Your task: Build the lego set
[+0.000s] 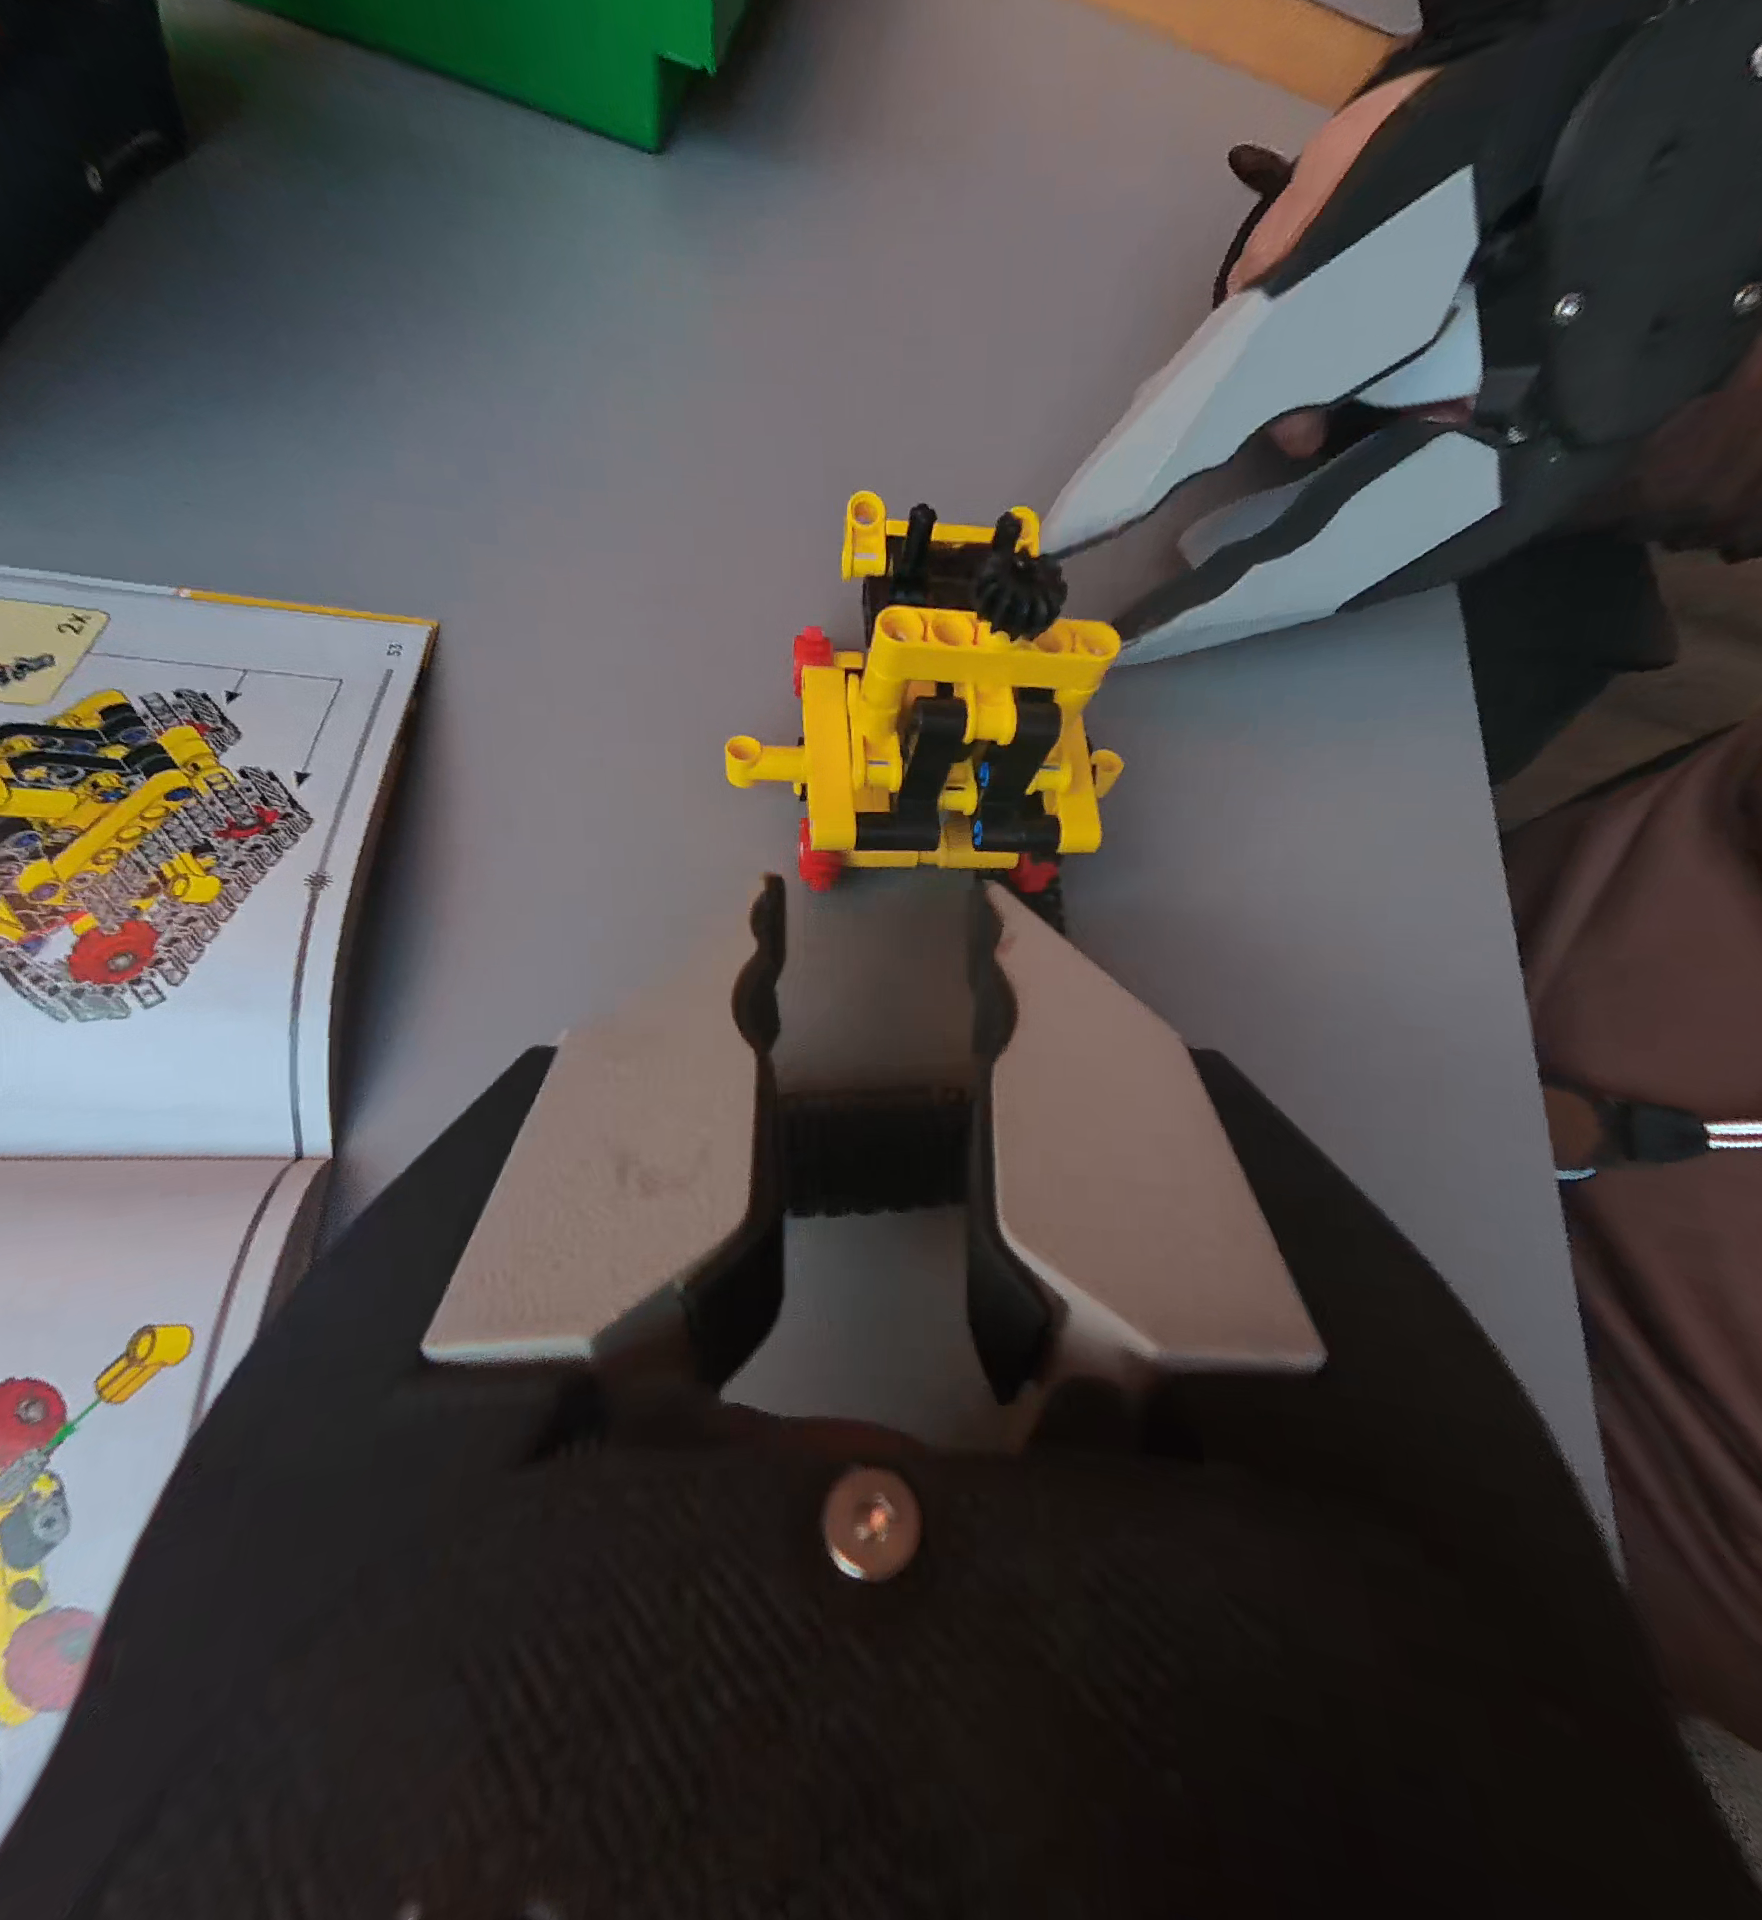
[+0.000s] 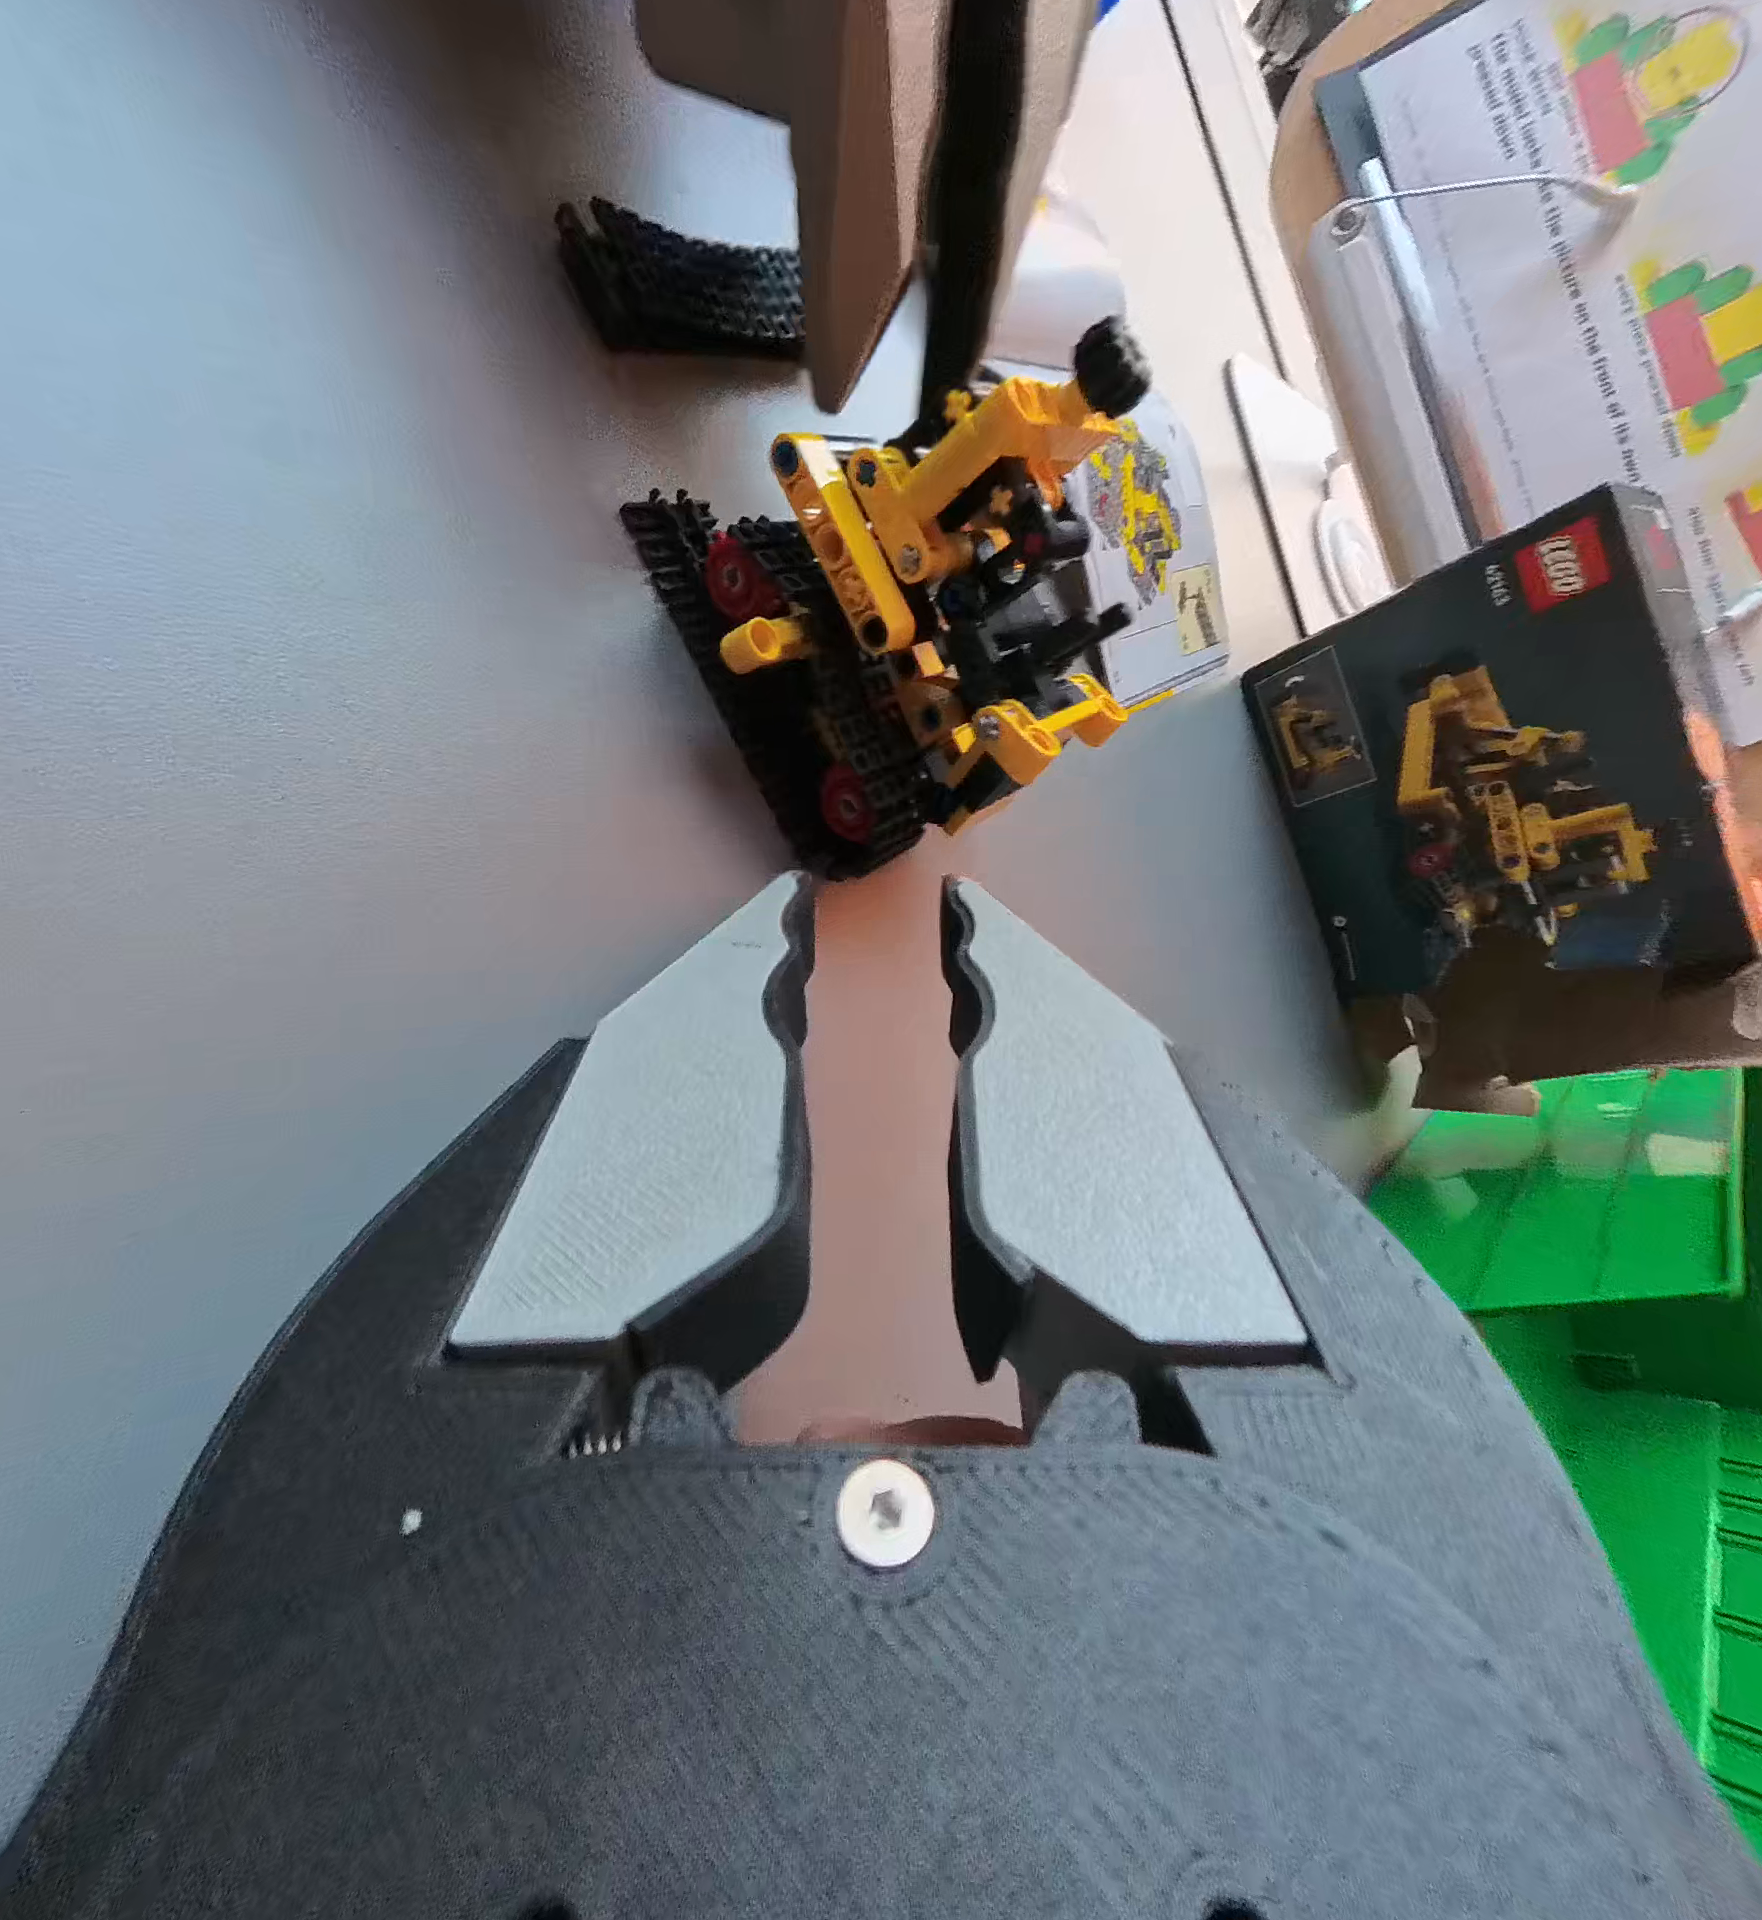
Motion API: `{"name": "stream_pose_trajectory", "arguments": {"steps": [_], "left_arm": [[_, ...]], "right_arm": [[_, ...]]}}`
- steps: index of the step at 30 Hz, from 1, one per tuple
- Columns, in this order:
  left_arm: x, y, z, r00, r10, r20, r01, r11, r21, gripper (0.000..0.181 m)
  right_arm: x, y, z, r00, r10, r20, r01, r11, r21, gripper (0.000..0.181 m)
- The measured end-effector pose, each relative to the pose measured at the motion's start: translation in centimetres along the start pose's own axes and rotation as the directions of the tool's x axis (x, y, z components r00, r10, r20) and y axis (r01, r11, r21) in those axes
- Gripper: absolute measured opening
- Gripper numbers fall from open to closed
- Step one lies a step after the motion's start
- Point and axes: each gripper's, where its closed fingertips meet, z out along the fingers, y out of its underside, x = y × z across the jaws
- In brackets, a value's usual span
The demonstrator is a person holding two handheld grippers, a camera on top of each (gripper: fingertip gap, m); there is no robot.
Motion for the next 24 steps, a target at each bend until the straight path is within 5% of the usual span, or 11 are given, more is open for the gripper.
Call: {"name": "stream_pose_trajectory", "arguments": {"steps": [12,24], "left_arm": [[1.8,-2.2,-0.4,0.982,0.044,-0.182,-0.020,0.991,0.130,0.047],[2.7,-1.7,-0.3,0.965,0.058,-0.254,-0.026,0.991,0.129,0.030]], "right_arm": [[0.2,0.7,1.3,0.997,0.004,0.079,-0.002,1.000,-0.024,0.019],[0.3,1.0,1.6,0.996,-0.016,0.091,0.019,0.999,-0.029,0.011]]}}
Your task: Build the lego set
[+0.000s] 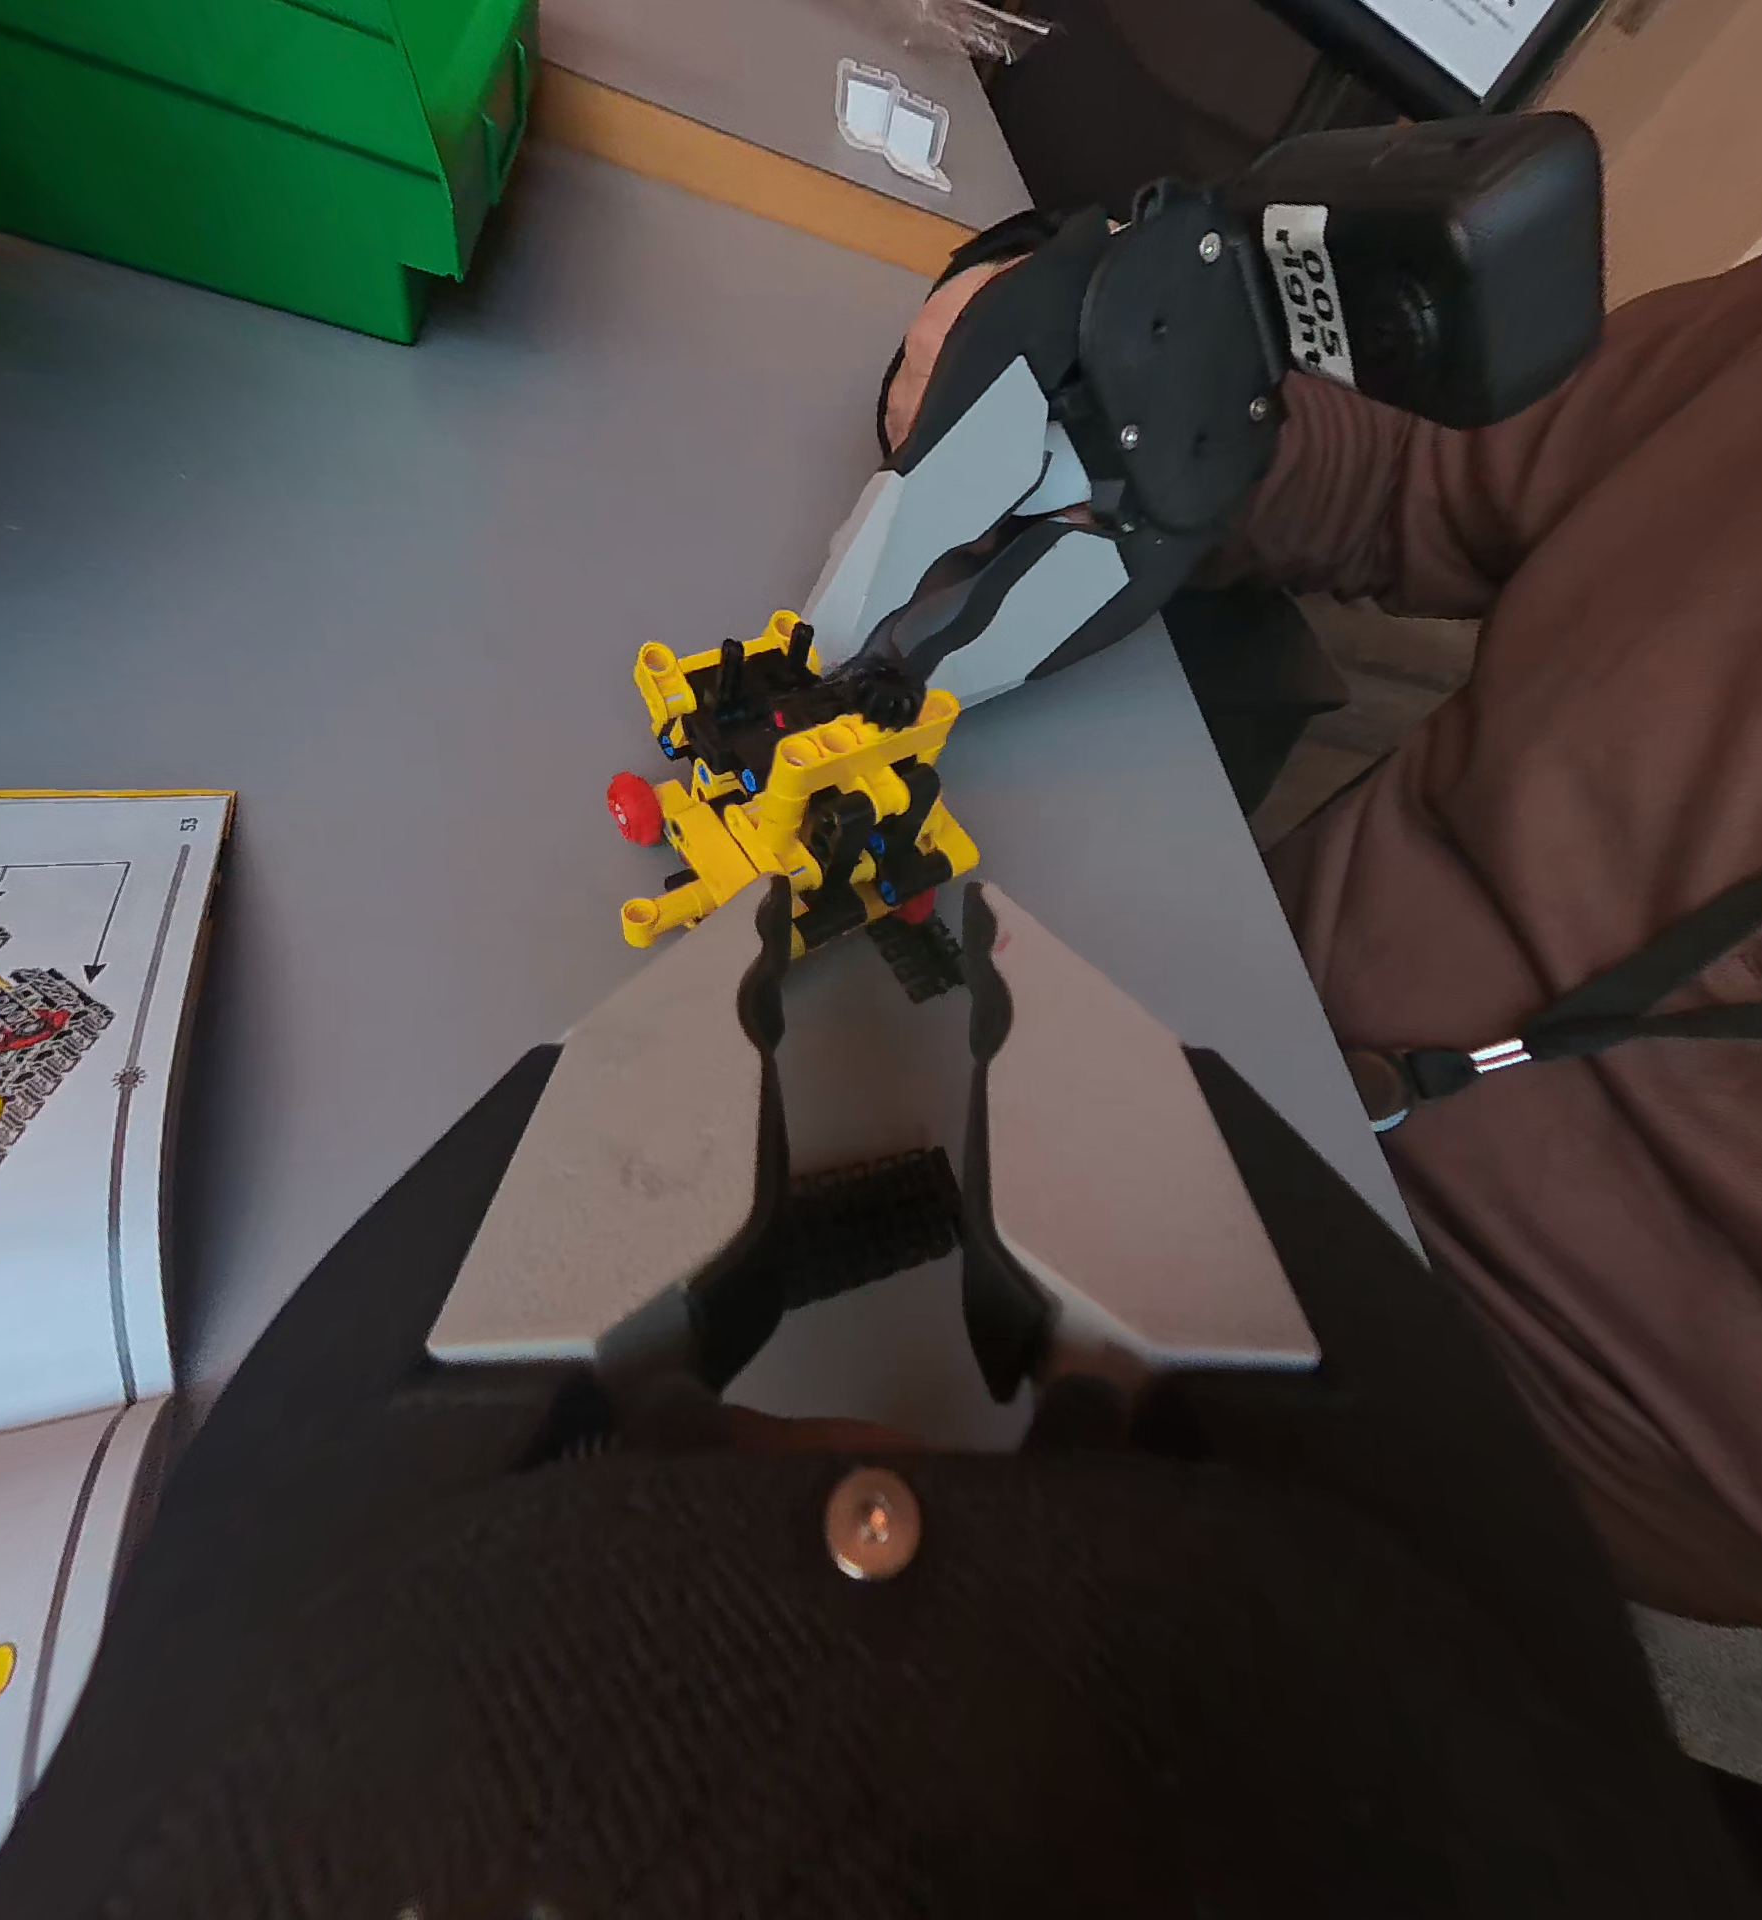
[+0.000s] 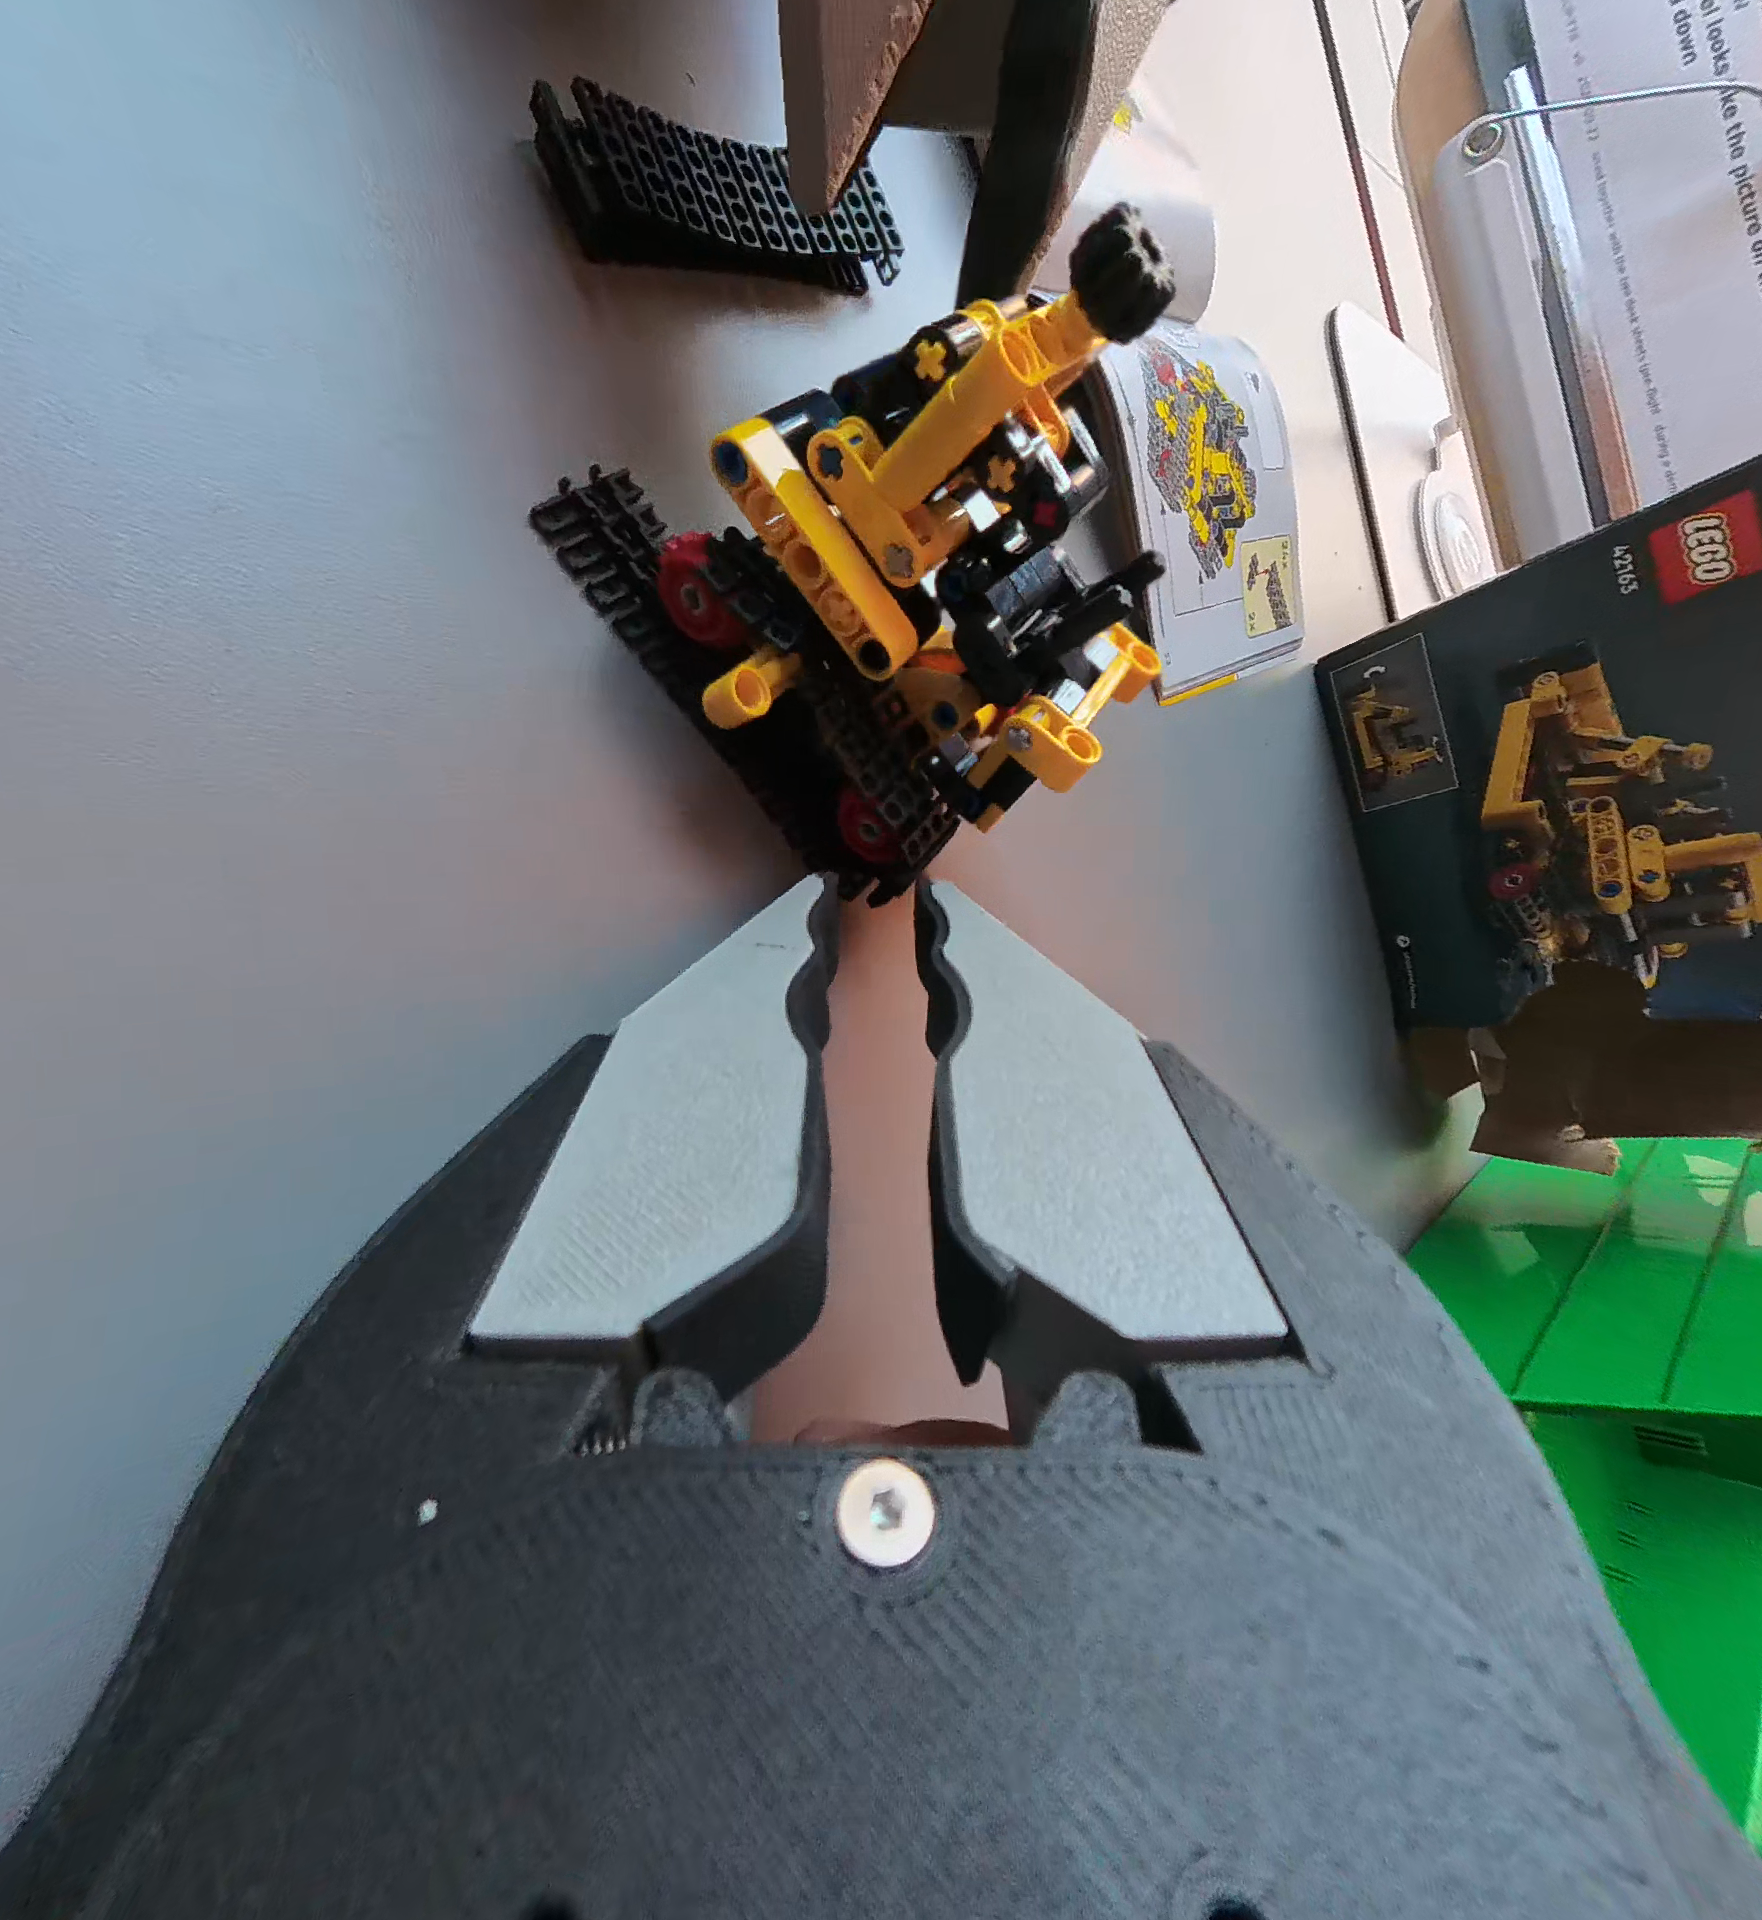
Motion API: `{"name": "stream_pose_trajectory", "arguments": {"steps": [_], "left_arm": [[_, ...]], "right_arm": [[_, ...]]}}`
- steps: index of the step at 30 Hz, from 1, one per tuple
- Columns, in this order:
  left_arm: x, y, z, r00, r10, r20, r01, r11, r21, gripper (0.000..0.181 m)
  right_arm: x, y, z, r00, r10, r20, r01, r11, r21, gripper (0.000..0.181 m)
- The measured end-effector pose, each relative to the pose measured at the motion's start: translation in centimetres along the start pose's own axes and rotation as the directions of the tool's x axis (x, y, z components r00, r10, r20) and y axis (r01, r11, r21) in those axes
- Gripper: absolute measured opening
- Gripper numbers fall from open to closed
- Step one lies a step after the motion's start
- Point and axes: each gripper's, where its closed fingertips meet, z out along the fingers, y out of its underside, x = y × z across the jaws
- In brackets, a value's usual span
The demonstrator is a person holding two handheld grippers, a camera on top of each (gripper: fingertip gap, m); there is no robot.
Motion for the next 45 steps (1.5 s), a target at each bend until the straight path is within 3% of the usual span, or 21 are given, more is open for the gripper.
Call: {"name": "stream_pose_trajectory", "arguments": {"steps": [28,33,37,40,42,45], "left_arm": [[2.9,1.7,-0.3,0.999,0.007,-0.053,-0.010,0.999,-0.047,0.028],[3.6,2.1,-0.6,0.996,0.007,-0.086,-0.012,0.998,-0.061,0.027],[2.8,1.6,-1.4,0.999,0.026,-0.025,-0.027,0.999,-0.044,0.030],[0.5,0.6,-2.2,0.988,0.056,0.141,-0.052,0.998,-0.033,0.044],[-0.4,0.5,-2.2,0.973,0.109,0.201,-0.098,0.993,-0.067,0.056],[-0.5,0.0,-1.4,0.972,0.146,0.185,-0.132,0.987,-0.087,0.062]], "right_arm": [[1.1,-1.6,2.0,0.981,-0.192,0.037,0.189,0.979,0.078,0.007],[1.4,-1.1,1.5,0.980,-0.199,0.026,0.196,0.978,0.072,0.014],[2.2,-0.5,-0.2,0.998,-0.052,0.017,0.051,0.996,0.069,0.014],[1.5,-1.3,-1.5,0.963,0.240,0.121,-0.252,0.963,0.092,0.012],[0.3,-2.7,-2.3,0.858,0.442,0.260,-0.480,0.871,0.106,0.012],[-1.0,-4.9,-3.5,0.596,0.637,0.488,-0.754,0.653,0.070,0.005]]}}
